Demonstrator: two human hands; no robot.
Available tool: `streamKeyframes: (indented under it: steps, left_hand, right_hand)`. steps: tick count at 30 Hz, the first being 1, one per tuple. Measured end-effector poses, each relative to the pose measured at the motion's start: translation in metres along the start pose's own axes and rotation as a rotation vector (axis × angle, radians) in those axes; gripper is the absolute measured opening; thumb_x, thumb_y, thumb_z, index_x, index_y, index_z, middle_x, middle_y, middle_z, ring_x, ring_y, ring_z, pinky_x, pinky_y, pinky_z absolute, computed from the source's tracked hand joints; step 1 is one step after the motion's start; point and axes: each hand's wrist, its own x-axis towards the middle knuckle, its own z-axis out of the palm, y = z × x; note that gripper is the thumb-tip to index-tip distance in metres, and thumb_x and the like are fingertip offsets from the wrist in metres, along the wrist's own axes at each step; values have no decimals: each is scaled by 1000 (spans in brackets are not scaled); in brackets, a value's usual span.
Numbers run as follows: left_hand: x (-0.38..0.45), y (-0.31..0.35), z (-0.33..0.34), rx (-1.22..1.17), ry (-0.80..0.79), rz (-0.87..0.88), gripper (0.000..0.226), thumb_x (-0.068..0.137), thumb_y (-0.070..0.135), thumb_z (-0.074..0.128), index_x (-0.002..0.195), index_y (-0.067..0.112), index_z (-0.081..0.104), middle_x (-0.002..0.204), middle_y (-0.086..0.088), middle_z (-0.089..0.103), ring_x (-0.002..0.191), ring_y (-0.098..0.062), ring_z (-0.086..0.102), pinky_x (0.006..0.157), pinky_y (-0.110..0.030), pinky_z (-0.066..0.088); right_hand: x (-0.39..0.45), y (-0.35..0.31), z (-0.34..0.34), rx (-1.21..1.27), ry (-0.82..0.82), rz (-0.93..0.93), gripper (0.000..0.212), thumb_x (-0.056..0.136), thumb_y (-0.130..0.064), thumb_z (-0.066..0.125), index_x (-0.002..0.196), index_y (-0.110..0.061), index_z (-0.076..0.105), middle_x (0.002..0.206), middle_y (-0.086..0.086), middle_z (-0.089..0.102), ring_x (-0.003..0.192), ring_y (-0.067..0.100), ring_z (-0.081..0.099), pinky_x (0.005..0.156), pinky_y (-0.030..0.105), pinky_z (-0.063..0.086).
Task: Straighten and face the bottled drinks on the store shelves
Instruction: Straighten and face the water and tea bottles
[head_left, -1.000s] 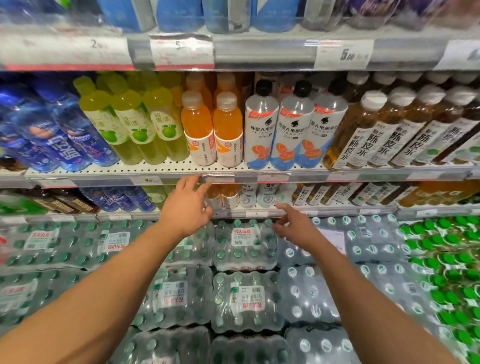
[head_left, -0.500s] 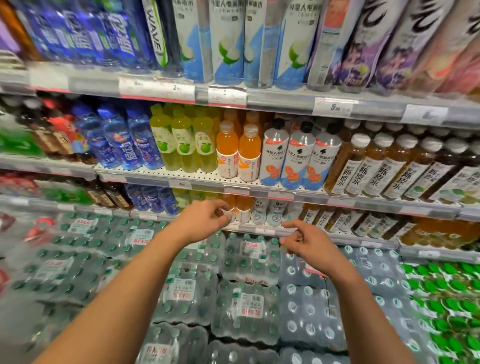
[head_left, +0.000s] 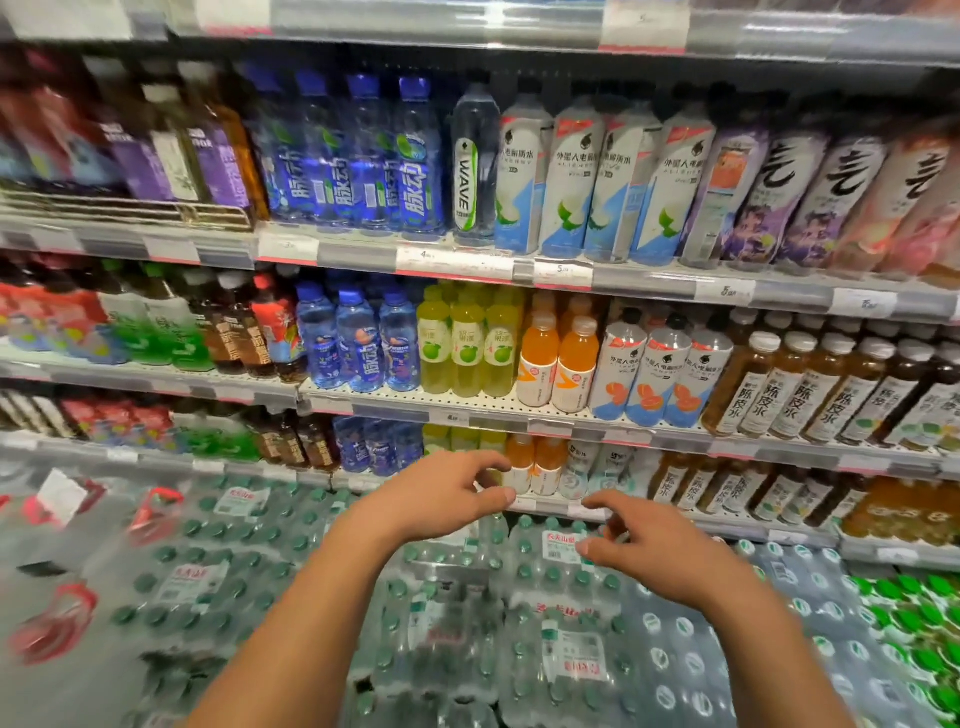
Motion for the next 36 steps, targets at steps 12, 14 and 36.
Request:
streamKeyframes:
  steps: [12, 14, 36]
  left_hand:
    - [-90, -38, -25, 12, -33, 77, 50, 98, 57, 53, 144, 39, 49, 126, 12, 64, 106, -5, 64, 95, -31, 51]
    - [-102, -39, -26, -5, -14, 77, 50, 97, 59, 53, 144, 40, 48, 125, 13, 64, 105, -3, 64, 95, -31, 52]
    - [-220, -25, -62, 36, 196, -31, 49, 93, 66, 52, 137, 45, 52, 122, 22, 64, 103, 5, 62, 95, -30, 53]
  right_hand:
    - [-67, -79, 60, 163, 118, -26, 36, 92, -51, 68, 125, -49, 55, 116, -18, 63, 96, 0, 66, 88, 33, 58]
    - [-71, -87, 55, 155, 142, -43, 37, 92, -49, 69, 126, -47, 55, 117, -17, 64, 96, -1, 67, 90, 32, 58]
    - [-97, -163, 46, 209, 161, -325, 40, 88, -53, 72, 125, -44, 60, 114, -17, 67, 98, -4, 65, 90, 23, 55]
